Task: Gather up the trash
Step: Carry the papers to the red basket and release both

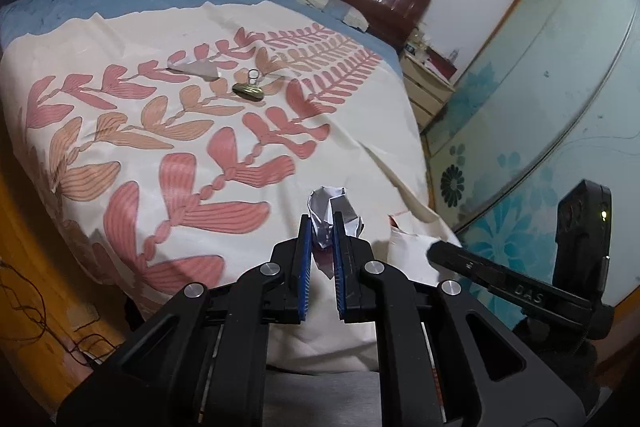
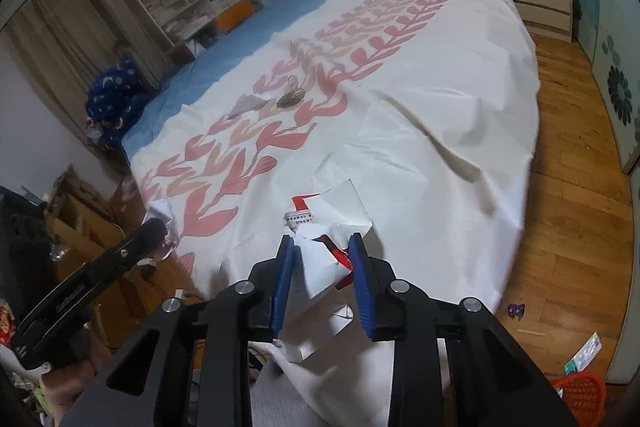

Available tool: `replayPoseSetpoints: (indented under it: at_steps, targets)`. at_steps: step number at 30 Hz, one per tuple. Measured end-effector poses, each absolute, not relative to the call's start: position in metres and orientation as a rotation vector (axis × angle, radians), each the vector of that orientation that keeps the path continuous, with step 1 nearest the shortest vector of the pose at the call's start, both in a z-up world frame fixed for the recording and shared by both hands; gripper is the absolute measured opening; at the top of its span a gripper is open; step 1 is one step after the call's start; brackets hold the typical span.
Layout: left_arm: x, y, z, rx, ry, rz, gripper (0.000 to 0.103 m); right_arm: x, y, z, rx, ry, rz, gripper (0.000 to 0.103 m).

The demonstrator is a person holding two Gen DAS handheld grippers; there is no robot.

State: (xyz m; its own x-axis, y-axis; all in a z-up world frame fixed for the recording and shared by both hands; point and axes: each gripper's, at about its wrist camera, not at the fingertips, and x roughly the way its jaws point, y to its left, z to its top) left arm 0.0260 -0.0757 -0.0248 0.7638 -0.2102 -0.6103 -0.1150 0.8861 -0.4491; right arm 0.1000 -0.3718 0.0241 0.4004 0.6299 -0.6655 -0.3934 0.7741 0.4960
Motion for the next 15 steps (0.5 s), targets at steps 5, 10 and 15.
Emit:
replayPoseSetpoints:
  at_steps: [5, 10, 15]
  targets:
    - [0.025, -0.106, -0.003, -0.439, 0.696, -0.123, 0.01, 0.081, -0.438, 0.059, 0.318, 0.891, 0.665, 0.029]
    - [0.043, -0.185, 0.033, -0.36, 0.714, -0.284, 0.01, 0.049, -0.561, 0.093, 0.331, 0.806, 0.541, 0.029]
    - [0.065, -0.307, 0.042, -0.289, 0.799, -0.52, 0.01, 0.011, -0.684, 0.07, 0.282, 0.838, 0.29, 0.029]
